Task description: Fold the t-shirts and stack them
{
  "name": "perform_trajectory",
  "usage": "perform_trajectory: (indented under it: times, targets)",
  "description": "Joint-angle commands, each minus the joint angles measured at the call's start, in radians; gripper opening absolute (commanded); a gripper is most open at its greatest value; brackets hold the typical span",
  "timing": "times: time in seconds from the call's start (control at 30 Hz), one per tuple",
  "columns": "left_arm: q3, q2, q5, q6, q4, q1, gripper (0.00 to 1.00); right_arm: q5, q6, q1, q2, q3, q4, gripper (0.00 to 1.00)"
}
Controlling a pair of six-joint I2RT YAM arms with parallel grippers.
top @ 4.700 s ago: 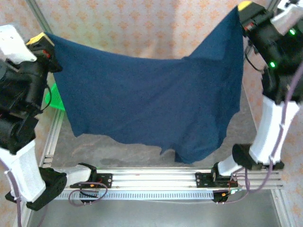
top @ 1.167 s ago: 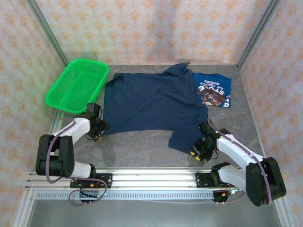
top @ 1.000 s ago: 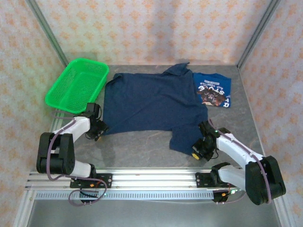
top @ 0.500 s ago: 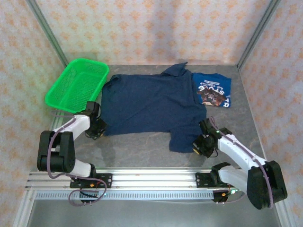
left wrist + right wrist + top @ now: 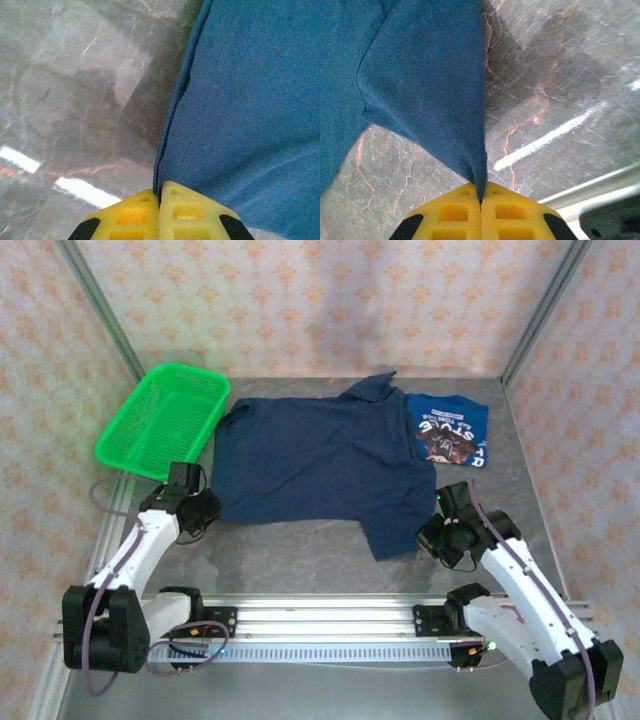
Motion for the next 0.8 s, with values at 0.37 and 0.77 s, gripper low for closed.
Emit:
perform_trajectory:
  times: [0.37, 0.77]
  targets:
    - [0.003, -0.323, -0.016, -0.111, -0.331, -0.016, 0.00, 0.058, 0.010, -0.001, -0.103, 0.265, -0.356, 0.00]
    - [0.088, -0.270, -0.055, -0.127, -0.283, -0.017, 0.00, 0.030, -0.128, -0.003, 0.161, 0.376, -0.133, 0.00]
